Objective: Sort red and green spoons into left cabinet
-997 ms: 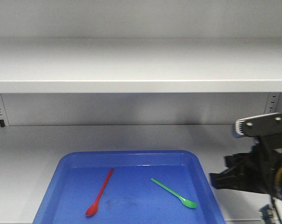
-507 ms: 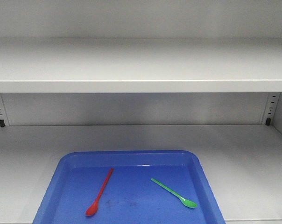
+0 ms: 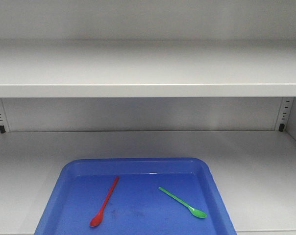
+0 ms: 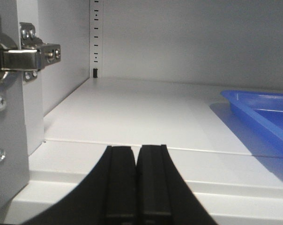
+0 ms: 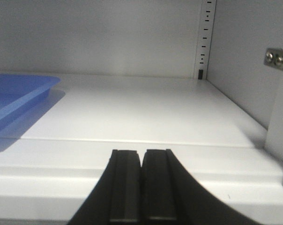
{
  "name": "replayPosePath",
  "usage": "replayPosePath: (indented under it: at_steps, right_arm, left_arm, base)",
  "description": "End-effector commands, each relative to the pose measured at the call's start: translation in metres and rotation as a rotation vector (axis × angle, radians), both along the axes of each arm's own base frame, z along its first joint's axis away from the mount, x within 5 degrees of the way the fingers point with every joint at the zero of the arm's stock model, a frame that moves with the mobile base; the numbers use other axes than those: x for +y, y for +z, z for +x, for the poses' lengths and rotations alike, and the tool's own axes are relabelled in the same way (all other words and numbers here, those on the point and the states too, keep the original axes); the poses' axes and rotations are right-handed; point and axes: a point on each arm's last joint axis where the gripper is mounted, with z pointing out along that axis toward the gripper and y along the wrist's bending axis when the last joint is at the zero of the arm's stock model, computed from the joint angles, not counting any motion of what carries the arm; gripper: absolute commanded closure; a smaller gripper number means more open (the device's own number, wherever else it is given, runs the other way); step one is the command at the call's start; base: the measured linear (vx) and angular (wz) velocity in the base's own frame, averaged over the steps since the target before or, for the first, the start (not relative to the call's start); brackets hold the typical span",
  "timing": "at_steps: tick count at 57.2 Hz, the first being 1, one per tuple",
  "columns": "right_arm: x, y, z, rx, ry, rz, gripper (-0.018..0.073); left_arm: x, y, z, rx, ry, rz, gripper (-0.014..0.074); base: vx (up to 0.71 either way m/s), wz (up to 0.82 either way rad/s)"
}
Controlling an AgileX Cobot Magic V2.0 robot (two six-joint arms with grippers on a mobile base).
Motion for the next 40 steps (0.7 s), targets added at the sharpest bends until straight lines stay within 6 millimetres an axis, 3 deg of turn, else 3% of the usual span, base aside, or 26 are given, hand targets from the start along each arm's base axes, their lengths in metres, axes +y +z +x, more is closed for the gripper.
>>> replayPosePath:
  at_steps: [1, 40]
  right_arm:
    - [0.0003, 0.0005, -0.0017, -0.048, 0.002, -0.034, 0.0568]
    - [-0.0001, 0.0007, -0.0022, -0.051, -0.004, -0.054, 0.0568]
  left_arm:
    - [0.0006, 0.0099, -0.0029, -0.11, 0.008, -0.006, 0.0603]
    - [0.0006, 0.0096, -0.0026, -0.106, 0.008, -0.006, 0.0603]
  base:
    - [0.0, 0.0]
    - [0.0, 0.0]
